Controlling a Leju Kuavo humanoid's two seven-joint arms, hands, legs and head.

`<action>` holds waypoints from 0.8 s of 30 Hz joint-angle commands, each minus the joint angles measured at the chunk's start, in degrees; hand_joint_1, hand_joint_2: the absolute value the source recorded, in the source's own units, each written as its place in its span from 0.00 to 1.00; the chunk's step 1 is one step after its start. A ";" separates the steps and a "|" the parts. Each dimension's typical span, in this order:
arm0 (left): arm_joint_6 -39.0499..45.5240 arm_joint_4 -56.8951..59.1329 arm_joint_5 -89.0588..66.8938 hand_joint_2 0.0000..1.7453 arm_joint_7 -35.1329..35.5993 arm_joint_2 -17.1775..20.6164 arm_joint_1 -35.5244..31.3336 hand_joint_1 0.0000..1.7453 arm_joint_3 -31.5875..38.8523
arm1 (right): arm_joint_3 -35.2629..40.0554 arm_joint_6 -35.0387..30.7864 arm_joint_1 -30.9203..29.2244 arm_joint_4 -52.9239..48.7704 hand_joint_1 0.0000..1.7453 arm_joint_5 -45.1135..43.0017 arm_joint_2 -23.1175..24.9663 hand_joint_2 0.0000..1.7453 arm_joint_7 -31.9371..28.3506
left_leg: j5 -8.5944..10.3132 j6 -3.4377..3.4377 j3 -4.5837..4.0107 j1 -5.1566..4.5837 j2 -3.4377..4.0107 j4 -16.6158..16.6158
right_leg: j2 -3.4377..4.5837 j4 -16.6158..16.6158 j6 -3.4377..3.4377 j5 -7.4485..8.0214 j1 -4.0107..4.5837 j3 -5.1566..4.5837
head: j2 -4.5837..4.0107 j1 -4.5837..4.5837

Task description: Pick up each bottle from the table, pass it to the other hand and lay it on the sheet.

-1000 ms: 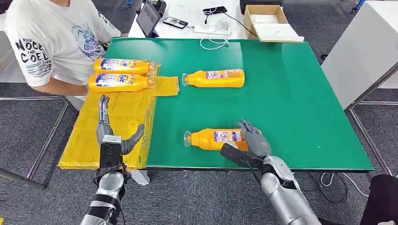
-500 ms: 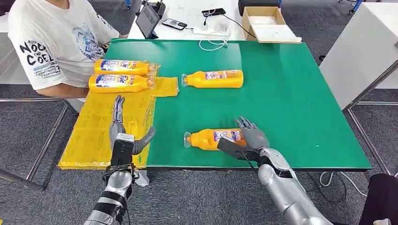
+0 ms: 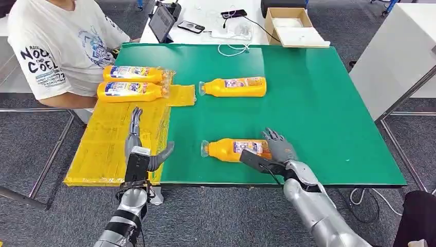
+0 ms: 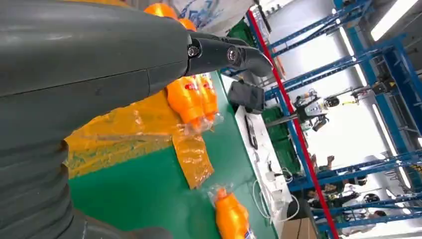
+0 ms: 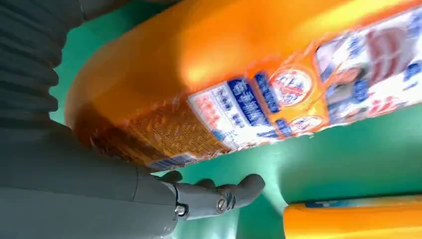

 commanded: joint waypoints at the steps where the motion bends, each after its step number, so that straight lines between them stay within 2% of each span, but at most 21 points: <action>1: -0.96 6.28 0.83 1.00 0.24 -0.39 -2.94 0.00 -0.17 | 2.12 3.59 -0.41 8.36 1.00 -3.04 -0.76 1.00 -1.00 | -0.02 0.04 0.22 0.03 -0.06 -0.11 | -0.10 -0.13 -0.15 -0.04 0.07 0.26 | 0.00 -0.02; 8: -1.25 6.91 1.74 1.00 0.24 -0.56 -3.31 0.00 -0.36 | 3.24 4.48 -0.26 8.38 1.00 -4.93 -1.67 1.00 -0.39 | -0.03 0.00 0.26 0.08 0.10 -0.06 | 0.05 -0.11 -0.09 -0.02 0.10 0.22 | 0.00 -0.02; 14: -1.18 6.34 1.92 1.00 0.24 -0.53 -2.92 0.00 -0.29 | 2.26 1.77 1.82 5.52 1.00 -5.91 -0.91 1.00 -1.19 | -0.04 0.01 0.32 0.08 0.08 -0.09 | 0.03 -0.15 -0.12 -0.03 0.11 0.29 | 0.00 -0.02; 18: -3.39 5.39 2.62 1.00 1.48 -0.84 -1.57 0.00 0.58 | -3.81 -6.85 8.01 -6.39 1.00 -8.28 2.21 1.00 -5.30 | -0.05 0.00 0.36 0.09 0.02 -0.12 | -0.05 -0.16 -0.17 -0.06 0.12 0.34 | 0.00 -0.02; 21: -10.52 2.04 6.82 1.00 6.79 -1.71 0.86 0.00 1.63 | -10.22 -21.77 16.40 -26.69 1.00 -6.14 8.20 1.00 -11.30 | -0.10 -0.03 0.25 0.06 0.15 -0.08 | 0.14 -0.07 -0.16 -0.08 0.09 0.21 | 0.00 -0.02; 22: -12.52 1.24 8.45 1.00 8.18 -1.92 1.38 0.00 1.78 | -10.52 -22.90 18.13 -31.93 1.00 -6.11 9.06 1.00 -11.56 | -0.11 -0.03 0.12 0.03 0.23 -0.04 | 0.24 0.00 -0.12 -0.06 0.06 0.06 | 0.00 0.00; 24: -12.77 0.92 8.55 1.00 8.28 -1.92 1.62 0.00 1.55 | -10.34 -22.24 18.82 -34.26 1.00 -5.75 9.11 1.00 -10.12 | -0.11 -0.03 -0.15 0.01 0.17 0.01 | 0.26 0.09 -0.11 -0.07 0.07 -0.14 | 0.00 0.00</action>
